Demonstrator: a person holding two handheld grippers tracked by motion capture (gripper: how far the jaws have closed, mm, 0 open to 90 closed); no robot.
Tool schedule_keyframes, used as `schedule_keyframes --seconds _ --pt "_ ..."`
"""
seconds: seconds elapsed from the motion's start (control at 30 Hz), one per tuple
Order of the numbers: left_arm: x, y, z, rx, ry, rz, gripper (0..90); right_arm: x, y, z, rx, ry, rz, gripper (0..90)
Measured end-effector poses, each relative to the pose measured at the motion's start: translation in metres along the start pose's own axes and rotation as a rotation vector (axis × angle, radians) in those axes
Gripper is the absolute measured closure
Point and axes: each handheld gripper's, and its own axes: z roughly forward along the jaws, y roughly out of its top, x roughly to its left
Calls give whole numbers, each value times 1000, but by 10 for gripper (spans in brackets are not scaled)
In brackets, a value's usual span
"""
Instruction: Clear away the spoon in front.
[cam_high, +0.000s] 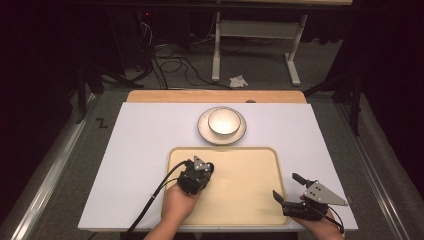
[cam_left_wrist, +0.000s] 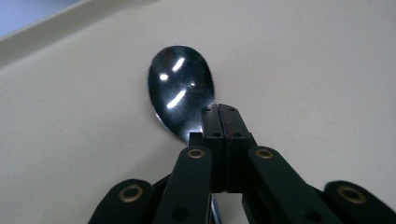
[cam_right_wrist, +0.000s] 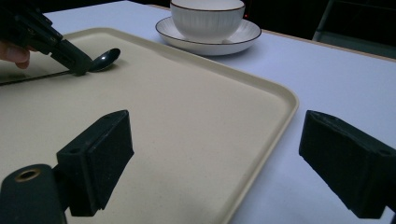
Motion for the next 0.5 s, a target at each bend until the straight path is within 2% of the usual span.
schedule_keyframes --seconds 0.13,0.3,0.5 --pt "7 0 -1 2 15 -11 900 1 0 1 2 3 0 106" --pt "20 -3 -4 -6 34 -47 900 2 0 1 6 2 -4 106" --pt "31 -5 -8 -1 57 -57 900 1 0 2 7 0 -5 106"
